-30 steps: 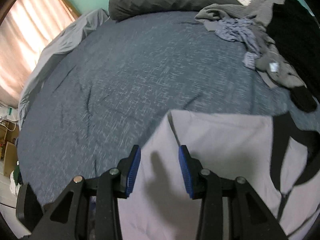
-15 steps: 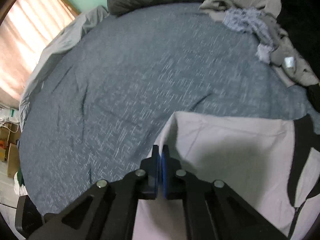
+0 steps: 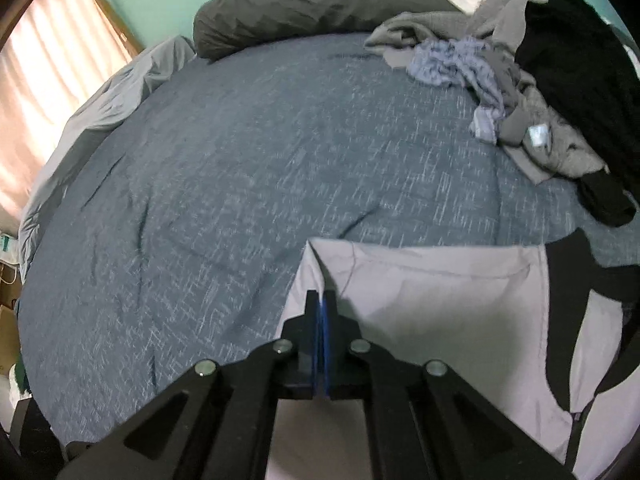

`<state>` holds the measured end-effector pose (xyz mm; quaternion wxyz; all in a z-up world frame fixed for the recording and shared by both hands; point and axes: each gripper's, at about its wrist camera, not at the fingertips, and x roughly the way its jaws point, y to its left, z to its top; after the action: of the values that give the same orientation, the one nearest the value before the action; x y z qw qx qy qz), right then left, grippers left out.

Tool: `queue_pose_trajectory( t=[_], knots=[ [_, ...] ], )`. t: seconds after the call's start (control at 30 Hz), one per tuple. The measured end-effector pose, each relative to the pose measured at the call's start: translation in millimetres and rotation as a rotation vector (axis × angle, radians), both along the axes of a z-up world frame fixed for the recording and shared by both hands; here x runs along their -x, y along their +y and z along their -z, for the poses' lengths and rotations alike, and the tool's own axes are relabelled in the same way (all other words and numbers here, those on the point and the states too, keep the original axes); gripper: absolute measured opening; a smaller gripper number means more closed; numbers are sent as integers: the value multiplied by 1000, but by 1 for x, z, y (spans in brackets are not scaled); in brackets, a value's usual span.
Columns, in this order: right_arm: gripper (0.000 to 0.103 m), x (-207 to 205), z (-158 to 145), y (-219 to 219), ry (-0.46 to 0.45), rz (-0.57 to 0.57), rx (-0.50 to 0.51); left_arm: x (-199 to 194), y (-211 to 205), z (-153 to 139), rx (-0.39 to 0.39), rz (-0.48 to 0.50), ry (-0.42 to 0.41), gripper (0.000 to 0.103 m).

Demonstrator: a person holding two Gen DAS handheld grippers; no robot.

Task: Fold clothes
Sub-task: 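Grasp the jacket side edge with the left gripper while the right gripper pinches the edge near the collar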

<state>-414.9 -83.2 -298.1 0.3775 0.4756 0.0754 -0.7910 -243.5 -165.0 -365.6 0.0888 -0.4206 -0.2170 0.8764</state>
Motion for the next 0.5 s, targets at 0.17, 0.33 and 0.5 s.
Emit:
queue_pose_trajectory(
  t=[0.17,0.33,0.5],
  knots=[
    [2,-4,-16,-7,72,-12,-20,-4,-6,-1,-5,-19,-7,11],
    [2,-23,-21,-21,90,-151,-26,-8,-10,-3,-8,-34,-4,11],
    [2,-25,5,-20,44,-156,-111,-10,-11,-5,-10,-29,1,11]
  ],
)
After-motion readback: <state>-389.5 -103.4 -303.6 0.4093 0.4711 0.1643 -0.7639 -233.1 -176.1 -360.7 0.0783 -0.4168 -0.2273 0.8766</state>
